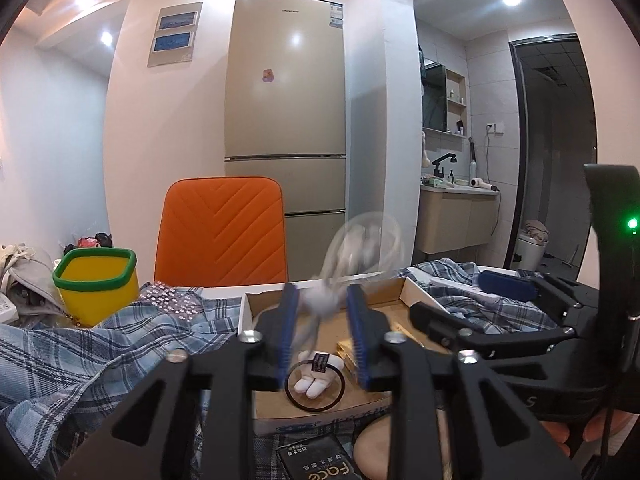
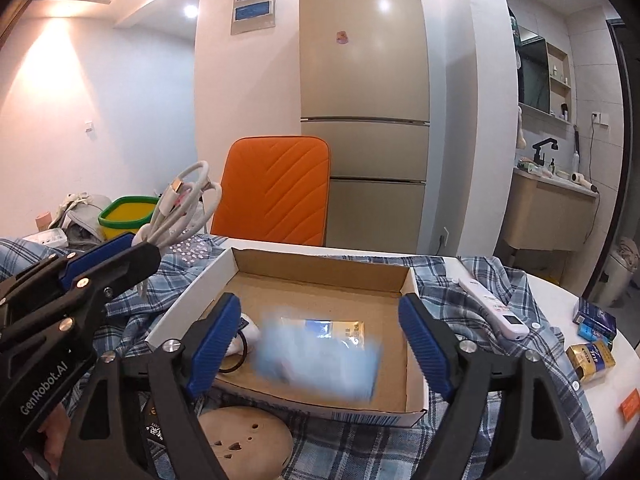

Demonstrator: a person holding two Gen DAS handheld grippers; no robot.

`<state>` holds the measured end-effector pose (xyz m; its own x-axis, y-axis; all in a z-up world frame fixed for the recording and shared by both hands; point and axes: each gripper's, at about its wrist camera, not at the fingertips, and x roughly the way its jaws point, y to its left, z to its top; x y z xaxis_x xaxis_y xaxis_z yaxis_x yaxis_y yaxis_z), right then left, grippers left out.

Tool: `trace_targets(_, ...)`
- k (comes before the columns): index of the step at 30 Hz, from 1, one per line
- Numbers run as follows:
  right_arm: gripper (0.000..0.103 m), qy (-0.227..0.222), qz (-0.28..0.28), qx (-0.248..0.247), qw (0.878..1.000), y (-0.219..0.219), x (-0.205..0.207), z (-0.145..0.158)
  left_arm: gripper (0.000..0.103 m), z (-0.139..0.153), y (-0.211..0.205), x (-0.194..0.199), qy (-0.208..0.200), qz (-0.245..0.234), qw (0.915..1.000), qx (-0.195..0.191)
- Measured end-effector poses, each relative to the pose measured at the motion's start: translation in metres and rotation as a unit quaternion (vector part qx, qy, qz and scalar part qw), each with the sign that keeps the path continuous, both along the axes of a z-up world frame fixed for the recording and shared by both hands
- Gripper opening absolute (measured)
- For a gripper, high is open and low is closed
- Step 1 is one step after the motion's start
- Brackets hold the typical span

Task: Organize soft objects

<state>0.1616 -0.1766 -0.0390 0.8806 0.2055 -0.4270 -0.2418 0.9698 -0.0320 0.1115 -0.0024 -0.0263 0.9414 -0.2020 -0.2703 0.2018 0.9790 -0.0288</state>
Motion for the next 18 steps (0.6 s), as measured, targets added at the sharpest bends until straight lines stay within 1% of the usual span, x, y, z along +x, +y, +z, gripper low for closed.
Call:
trace_targets(1, 0.087, -0.003, -0.005, 0.0, 1.0, 0.0, -0.001, 0.001, 0.059, 0.0, 0.002, 0.0, -0.001, 0.004, 1.0, -0.005)
trace_targets(2, 0.087, -0.004, -0.013, 0.002, 1.0, -0.003, -0.001, 0.0, 0.09, 0.0, 0.006, -0.001, -0.004, 0.005, 0.9999, -0.013)
trace_targets(3, 0.087, -0.002, -0.019, 0.008, 1.0, -0.006, 0.0, 0.001, 0.101, 0.001, 0.009, -0.004, -0.012, 0.003, 0.9997, -0.023)
trace_targets(5, 0.088, 0.009, -0.017, 0.028, 0.999, -0.013, 0.003, 0.001, 0.101, 0.004, 0.011, -0.011, -0.028, 0.009, 0.9992, -0.028)
trace_targets(7, 0.088, 0.012, -0.024, 0.035, 0.999, -0.017, 0.005, 0.0, 0.101, 0.003, 0.01, -0.011, -0.027, 0.01, 0.9993, -0.025)
trace_targets(12, 0.088, 0.002, -0.029, 0.039, 0.999, -0.021, 0.0, 0.003, 0.101, 0.005, 0.01, -0.013, -0.032, 0.016, 0.9992, -0.021)
trace_targets(13, 0.088, -0.001, -0.029, 0.038, 0.999, -0.021, -0.002, 0.004, 0.101, 0.008, 0.011, -0.013, -0.03, 0.018, 0.9992, -0.023)
trace_targets(15, 0.088, -0.006, -0.028, 0.037, 0.999, -0.022, -0.005, 0.009, 0.101, 0.016, 0.018, -0.02, -0.027, 0.02, 0.9985, -0.042)
trace_targets(16, 0.088, -0.007, -0.029, 0.04, 0.999, -0.023, -0.007, 0.012, 0.101, 0.022, 0.021, -0.026, -0.031, 0.018, 0.998, -0.052)
trace_targets(18, 0.088, -0.011, -0.034, 0.055, 0.998, -0.028, -0.013, 0.021, 0.101, 0.033, 0.025, -0.039, -0.042, 0.028, 0.9973, -0.054)
